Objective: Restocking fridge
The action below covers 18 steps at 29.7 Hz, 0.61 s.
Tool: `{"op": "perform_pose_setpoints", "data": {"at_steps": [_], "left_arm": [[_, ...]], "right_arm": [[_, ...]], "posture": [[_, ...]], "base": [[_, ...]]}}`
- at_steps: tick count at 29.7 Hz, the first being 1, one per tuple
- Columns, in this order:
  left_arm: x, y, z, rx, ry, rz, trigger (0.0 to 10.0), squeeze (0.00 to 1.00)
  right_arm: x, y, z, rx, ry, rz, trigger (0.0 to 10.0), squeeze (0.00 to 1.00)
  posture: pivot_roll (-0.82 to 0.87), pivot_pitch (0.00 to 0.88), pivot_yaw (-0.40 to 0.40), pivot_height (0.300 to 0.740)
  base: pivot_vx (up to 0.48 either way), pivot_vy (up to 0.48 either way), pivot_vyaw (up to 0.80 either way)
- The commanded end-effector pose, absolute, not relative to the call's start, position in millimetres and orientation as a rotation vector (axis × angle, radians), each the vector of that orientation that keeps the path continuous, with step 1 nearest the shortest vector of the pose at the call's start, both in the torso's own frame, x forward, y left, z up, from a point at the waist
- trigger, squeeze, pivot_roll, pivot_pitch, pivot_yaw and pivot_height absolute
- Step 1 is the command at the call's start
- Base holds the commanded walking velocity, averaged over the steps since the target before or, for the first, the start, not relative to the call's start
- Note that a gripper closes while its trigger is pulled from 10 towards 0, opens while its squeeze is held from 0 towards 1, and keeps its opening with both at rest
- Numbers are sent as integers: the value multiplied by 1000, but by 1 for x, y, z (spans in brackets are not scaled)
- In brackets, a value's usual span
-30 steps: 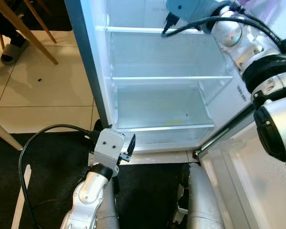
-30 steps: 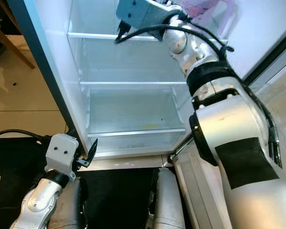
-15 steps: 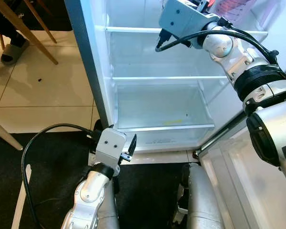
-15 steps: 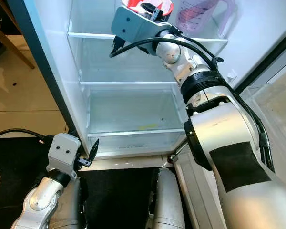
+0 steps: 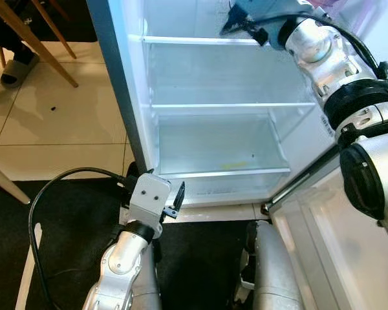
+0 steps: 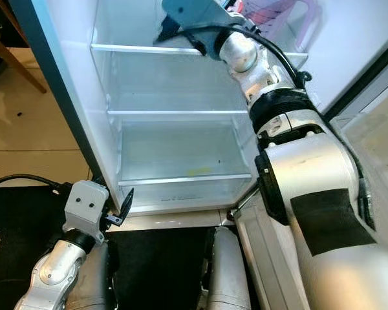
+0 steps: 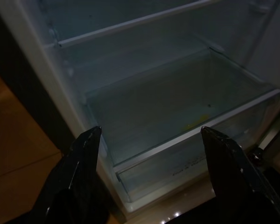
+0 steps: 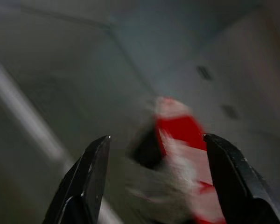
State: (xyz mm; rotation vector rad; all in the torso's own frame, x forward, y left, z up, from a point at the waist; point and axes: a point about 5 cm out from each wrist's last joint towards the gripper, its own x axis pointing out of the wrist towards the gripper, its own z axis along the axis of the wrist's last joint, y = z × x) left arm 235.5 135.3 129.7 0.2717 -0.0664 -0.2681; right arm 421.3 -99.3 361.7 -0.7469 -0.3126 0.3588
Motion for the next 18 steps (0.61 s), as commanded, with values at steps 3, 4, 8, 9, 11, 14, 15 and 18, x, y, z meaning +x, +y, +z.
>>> {"op": "perform_pose_setpoints", "data": {"at_steps": [3,4,8,9,11,14,15,18], "left_arm": [[232,133,122,271,-37,-286,10000,0],[233,133,122,270,-38,-288,10000,0],[233,132,123,269,-41,-290,10000,0],[233,133,123,270,-41,-288,10000,0],[233,133,123,270,-41,-287,10000,0],[232,134,123,272,-40,-283,10000,0],[232,134,123,273,-40,-282,10000,0],[232,134,123,273,-40,-279,10000,0]], "right_arm": [[421,-100,359,-721,-316,372,10000,0],[422,-101,361,-741,-326,331,10000,0],[422,-109,369,-848,-379,161,10000,0],[422,-111,371,-875,-396,116,10000,0],[422,-113,374,-897,-407,78,10000,0],[422,-122,377,-975,-419,-21,10000,0],[423,-126,377,-1005,-411,-48,10000,0],[424,-134,373,-1045,-378,-95,10000,0]], "posture": [[173,261,-101,553],[173,261,-100,553],[178,258,-100,553],[182,257,-100,553],[185,257,-101,553],[193,257,-103,553],[193,257,-103,553],[195,254,-105,553]], "base": [[0,0,0],[0,0,0],[0,0,0],[0,0,0],[0,0,0],[0,0,0],[0,0,0],[0,0,0]]}}
